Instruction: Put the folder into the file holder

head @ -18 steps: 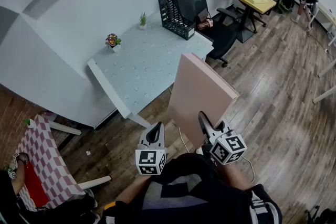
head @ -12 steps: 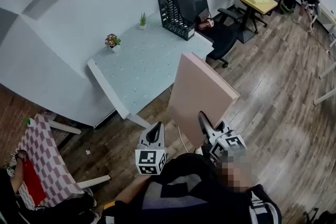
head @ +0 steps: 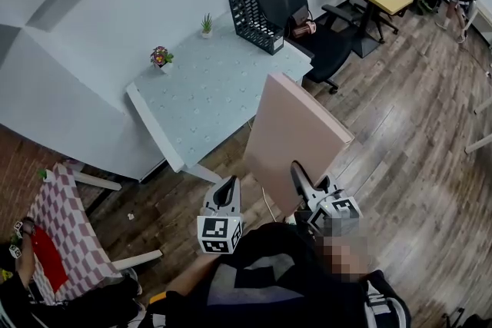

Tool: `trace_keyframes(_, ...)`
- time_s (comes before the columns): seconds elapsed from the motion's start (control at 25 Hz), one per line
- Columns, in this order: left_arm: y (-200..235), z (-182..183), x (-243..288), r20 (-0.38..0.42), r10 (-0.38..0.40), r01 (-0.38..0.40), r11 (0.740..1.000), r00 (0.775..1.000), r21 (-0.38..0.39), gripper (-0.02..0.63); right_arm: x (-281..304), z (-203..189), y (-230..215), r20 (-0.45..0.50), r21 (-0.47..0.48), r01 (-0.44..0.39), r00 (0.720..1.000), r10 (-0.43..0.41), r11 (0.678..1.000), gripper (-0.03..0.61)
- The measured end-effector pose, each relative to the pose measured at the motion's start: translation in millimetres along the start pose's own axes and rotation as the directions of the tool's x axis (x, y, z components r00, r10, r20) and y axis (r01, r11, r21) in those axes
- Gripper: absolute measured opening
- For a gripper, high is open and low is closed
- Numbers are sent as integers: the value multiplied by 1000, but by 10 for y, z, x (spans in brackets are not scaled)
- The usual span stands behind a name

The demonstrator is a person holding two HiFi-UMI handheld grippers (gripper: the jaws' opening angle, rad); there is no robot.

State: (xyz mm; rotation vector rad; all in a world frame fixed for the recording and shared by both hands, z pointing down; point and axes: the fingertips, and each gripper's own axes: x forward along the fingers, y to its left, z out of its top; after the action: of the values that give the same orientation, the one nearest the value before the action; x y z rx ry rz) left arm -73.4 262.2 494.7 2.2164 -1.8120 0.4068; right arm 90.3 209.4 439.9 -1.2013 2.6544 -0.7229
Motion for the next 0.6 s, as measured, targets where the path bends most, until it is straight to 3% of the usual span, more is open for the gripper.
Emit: trace_keyframes(0.6,-816,273,765,-33,-80,83,993,996,81,6,-353,440,-1032,58,55,61,996,-65,997,150)
